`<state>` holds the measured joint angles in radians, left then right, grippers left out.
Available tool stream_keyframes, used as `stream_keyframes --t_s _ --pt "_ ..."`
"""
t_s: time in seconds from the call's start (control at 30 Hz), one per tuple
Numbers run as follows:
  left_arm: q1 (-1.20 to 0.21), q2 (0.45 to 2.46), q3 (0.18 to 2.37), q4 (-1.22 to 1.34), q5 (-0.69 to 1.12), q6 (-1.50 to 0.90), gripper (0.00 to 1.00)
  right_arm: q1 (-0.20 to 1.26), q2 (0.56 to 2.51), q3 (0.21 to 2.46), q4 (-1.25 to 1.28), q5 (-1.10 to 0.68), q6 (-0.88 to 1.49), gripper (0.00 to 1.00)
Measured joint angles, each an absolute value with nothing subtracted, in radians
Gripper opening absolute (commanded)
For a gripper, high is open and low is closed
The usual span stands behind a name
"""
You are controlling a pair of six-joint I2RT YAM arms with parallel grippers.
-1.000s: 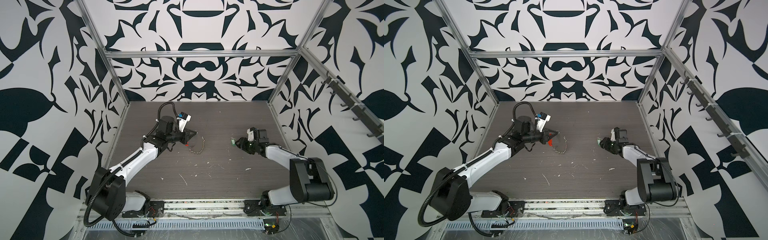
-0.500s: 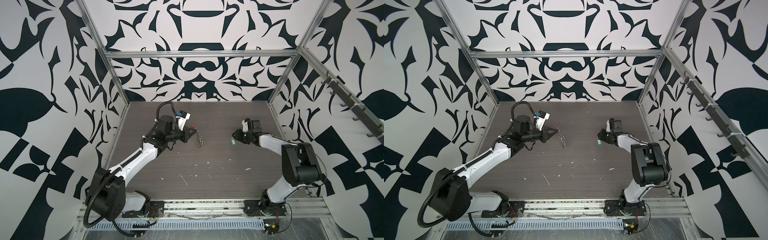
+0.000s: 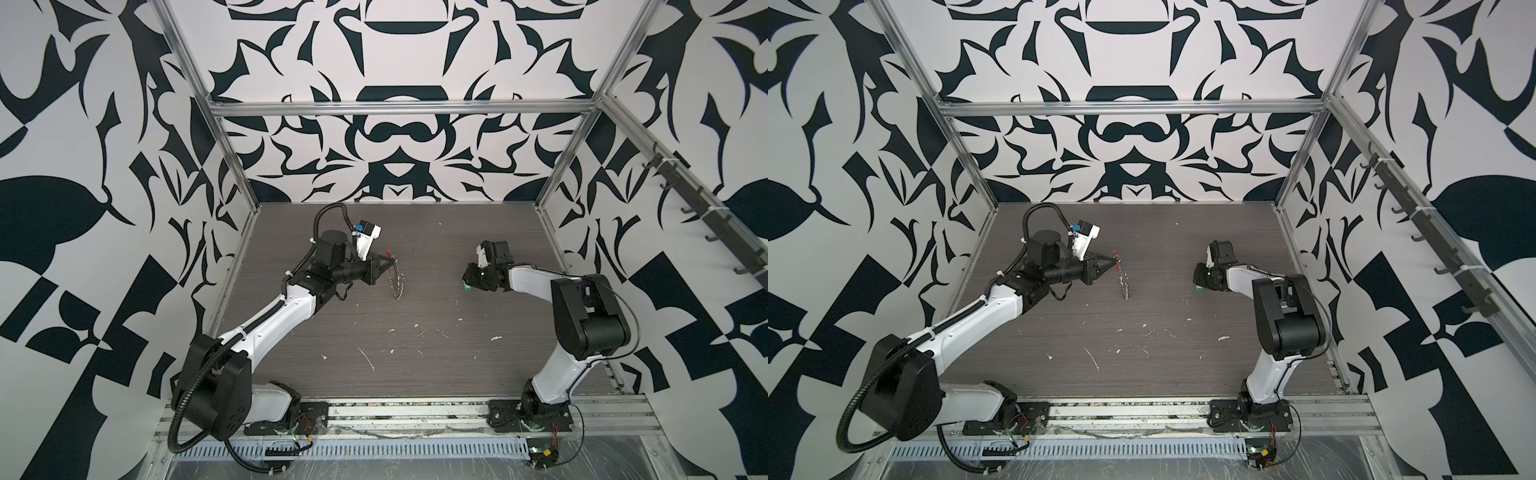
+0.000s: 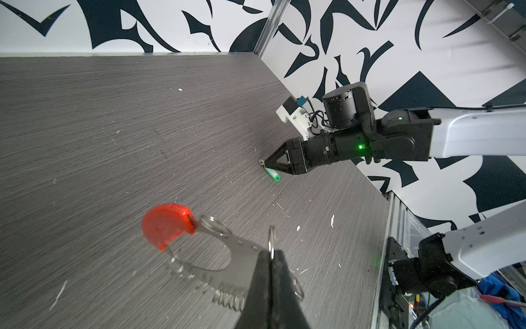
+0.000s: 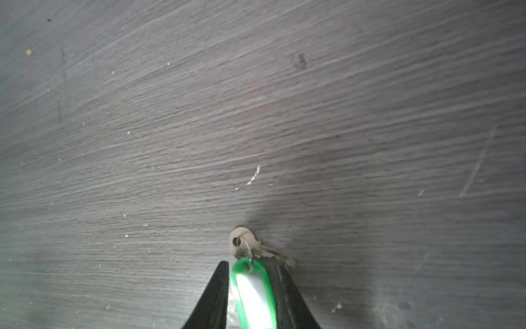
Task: Attach keys to a key ring
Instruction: Pick up the key from the middle-right of the table.
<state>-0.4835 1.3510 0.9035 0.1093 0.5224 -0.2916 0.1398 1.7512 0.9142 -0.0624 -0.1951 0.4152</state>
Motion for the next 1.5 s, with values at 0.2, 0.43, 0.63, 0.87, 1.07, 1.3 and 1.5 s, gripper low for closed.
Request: stream_keyframes --t_s 0.2,0.43,0.63,0.87,1.07,1.3,1.5 --pt "-0.484 1.362 0.904 0.110 0.533 -0.292 0.00 0.149 1.773 0.941 -0.064 -0.187 0.411 0.23" --pt "-0.484 1.377 0.904 0.109 0.550 -0.298 0.00 0.160 1.800 0.968 -0.063 -0.181 0.411 0.23" --pt "-0.484 1.378 0.904 0.109 0.558 -0.299 0.00 0.165 1.802 0.970 -0.064 -0.177 0.411 0.18" --pt "-0.484 1.393 0.905 0.109 0.564 -0.299 0.00 0.168 1.802 0.970 -0.071 -0.160 0.405 0.04" --pt "-0.484 1.397 0.905 0.108 0.566 -0.298 0.00 0.175 1.802 0.989 -0.088 -0.159 0.399 0.00" --pt "-0.484 1.398 0.914 0.107 0.566 -0.298 0.00 0.187 1.770 0.997 -0.125 -0.161 0.388 0.00" --pt "-0.484 1.398 0.921 0.098 0.562 -0.295 0.00 0.215 1.620 0.997 -0.165 -0.170 0.337 0.00"
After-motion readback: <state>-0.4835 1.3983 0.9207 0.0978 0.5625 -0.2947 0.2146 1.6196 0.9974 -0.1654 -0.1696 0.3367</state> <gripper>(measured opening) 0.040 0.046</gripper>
